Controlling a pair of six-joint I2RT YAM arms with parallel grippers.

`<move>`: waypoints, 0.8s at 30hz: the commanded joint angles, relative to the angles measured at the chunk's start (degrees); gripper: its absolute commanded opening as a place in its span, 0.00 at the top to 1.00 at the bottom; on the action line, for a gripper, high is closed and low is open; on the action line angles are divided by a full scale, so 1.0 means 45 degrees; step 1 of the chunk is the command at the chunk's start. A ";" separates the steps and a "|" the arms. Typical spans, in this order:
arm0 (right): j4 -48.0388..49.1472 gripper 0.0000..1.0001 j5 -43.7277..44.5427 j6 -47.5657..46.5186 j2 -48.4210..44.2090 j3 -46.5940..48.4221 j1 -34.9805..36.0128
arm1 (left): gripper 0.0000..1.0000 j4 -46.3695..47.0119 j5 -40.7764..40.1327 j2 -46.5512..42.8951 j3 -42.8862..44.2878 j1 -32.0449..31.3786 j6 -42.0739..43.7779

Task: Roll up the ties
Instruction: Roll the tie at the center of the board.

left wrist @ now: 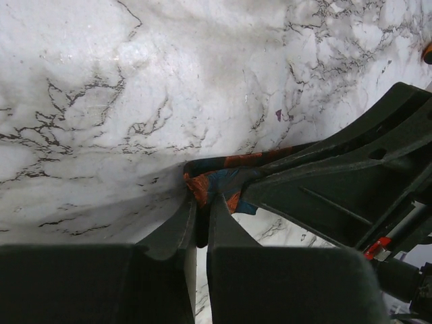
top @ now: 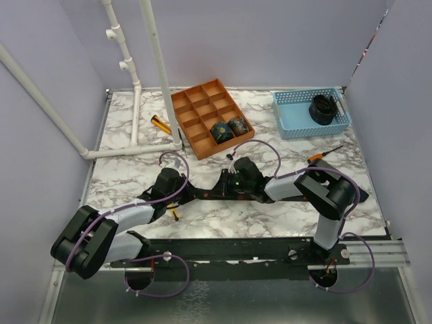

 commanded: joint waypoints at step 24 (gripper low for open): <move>-0.5122 0.74 0.1807 -0.1314 -0.2795 0.1037 0.0032 | 1.00 -0.8318 -0.5582 -0.0931 0.4014 -0.0630 0.3086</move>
